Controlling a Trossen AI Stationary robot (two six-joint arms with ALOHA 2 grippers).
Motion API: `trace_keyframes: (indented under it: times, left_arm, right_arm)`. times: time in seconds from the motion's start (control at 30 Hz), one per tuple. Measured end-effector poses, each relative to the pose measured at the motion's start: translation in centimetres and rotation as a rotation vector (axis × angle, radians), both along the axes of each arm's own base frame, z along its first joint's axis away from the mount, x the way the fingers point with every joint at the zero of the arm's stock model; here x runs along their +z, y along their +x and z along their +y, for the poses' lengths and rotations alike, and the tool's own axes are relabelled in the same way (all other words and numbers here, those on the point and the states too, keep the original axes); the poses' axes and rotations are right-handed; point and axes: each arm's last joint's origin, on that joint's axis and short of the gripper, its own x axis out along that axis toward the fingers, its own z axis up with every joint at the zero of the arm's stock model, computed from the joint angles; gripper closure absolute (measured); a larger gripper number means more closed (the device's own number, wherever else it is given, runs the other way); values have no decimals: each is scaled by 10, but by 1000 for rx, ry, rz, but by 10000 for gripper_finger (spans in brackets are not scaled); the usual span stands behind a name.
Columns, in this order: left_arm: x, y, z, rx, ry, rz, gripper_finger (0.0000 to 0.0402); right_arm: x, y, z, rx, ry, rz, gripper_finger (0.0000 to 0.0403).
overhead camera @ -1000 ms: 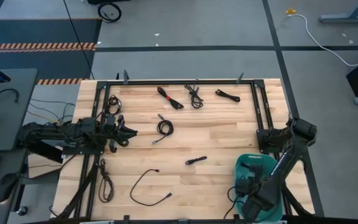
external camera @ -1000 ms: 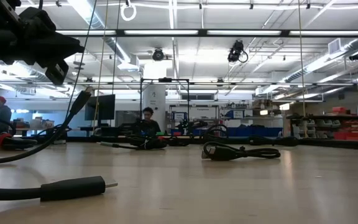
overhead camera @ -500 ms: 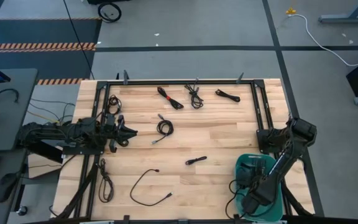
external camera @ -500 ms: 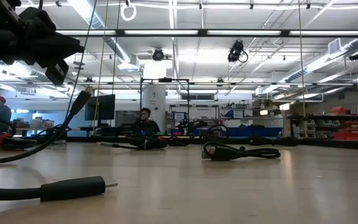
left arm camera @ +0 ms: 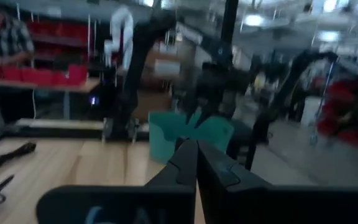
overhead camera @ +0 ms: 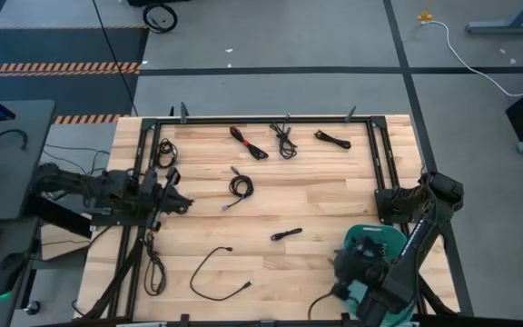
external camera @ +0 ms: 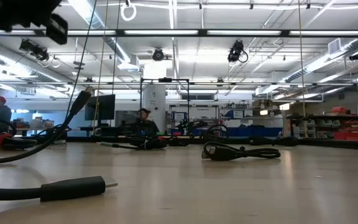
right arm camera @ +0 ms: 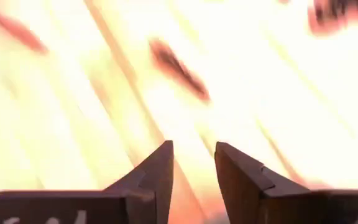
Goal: Pick and place USB-C Cables
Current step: Put the black charger cable into the blue bin
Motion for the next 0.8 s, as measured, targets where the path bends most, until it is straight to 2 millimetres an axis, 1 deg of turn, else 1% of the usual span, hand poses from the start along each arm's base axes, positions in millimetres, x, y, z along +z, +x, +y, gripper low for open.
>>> trace_keyframes:
  times: [0.07,0.13,0.23,0.33,0.4,0.53,0.6,0.7,0.8]
  left_arm:
    - [13,7,-6,15,42,83,397]
    - [25,15,-13,47,83,193,395]
    - [38,30,-27,77,152,381,392]
    - [47,47,-44,71,189,571,392]
    - [49,57,-56,63,194,705,389]
    - [42,69,-85,89,174,988,375]
    - [35,73,-102,109,116,1098,361]
    - [15,78,-126,147,21,1243,324]
    - [-9,82,-149,88,-14,1384,271]
  right_arm:
    - [-2,11,5,55,-46,-158,287]
    - [-3,23,9,96,-84,-257,291]
    - [-8,43,12,149,-102,-330,295]
    - [-13,61,13,210,-119,-374,296]
    - [-17,69,11,244,-137,-404,296]
    - [-23,77,8,296,-195,-447,296]
    - [-28,77,5,305,-232,-453,296]
    - [-33,76,1,251,-249,-500,296]
    - [-40,73,-3,205,-248,-532,296]
